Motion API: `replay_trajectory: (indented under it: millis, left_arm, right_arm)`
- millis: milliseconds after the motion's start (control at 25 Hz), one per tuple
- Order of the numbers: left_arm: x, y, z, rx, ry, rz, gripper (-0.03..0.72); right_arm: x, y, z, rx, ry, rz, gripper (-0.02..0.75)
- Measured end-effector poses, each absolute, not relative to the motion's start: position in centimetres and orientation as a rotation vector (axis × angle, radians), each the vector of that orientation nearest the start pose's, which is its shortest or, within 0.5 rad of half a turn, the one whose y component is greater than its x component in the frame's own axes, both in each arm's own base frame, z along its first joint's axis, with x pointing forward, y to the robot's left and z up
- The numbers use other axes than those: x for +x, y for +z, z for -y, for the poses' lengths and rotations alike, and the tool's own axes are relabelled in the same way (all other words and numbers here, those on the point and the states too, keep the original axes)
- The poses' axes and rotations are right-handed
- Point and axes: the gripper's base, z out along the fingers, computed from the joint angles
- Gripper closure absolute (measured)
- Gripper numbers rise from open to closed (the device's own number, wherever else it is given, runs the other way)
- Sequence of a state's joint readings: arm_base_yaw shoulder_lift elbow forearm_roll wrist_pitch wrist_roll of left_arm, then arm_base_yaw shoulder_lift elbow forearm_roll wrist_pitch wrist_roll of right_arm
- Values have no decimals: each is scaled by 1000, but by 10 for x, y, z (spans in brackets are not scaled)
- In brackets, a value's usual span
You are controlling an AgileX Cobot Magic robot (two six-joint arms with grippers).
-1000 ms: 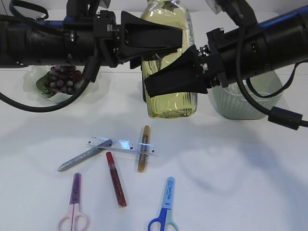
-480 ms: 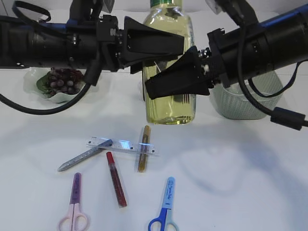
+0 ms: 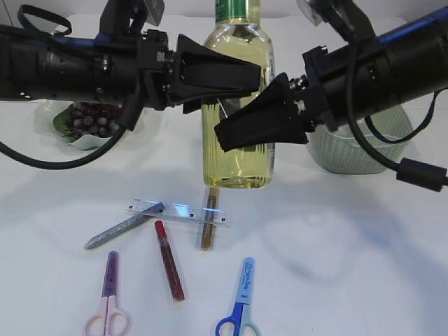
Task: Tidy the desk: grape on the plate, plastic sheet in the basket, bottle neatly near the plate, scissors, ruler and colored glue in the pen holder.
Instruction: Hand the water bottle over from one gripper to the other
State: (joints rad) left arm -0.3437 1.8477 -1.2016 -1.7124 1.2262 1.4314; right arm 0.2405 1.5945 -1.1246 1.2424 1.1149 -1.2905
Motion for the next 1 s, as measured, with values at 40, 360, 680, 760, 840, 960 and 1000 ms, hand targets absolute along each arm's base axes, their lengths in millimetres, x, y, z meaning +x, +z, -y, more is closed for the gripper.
replay_trajectory:
  millis: [40,360,680,760,840,960,1000]
  left_arm:
    - [321,263,204,793,-1642,-1781,245]
    - [327,261,193,760,-1619,-1804,246]
    - [340,256,179,677,-1523,-1854,247]
    - [344,252,176,656,-1494,-1874,247]
    - [344,249,175,672,-1477,-1896,247]
    - [343,247,175,721,-1459,-1922,247]
    - [343,248,175,735,-1454,-1926,247]
  right_arm:
    - [286,291,-149,-1049,1179,-2006,92]
    - [285,287,-147,-1091,1134,-2041,99]
    - [277,287,-145,-1130,1150,-2108,136]
    - [276,289,-144,-1144,1137,-2140,141]
    - [277,288,-142,-1145,1088,-2196,143]
    - [281,289,-136,-1135,985,-2301,143]
    - [282,288,-134,-1120,940,-2345,143]
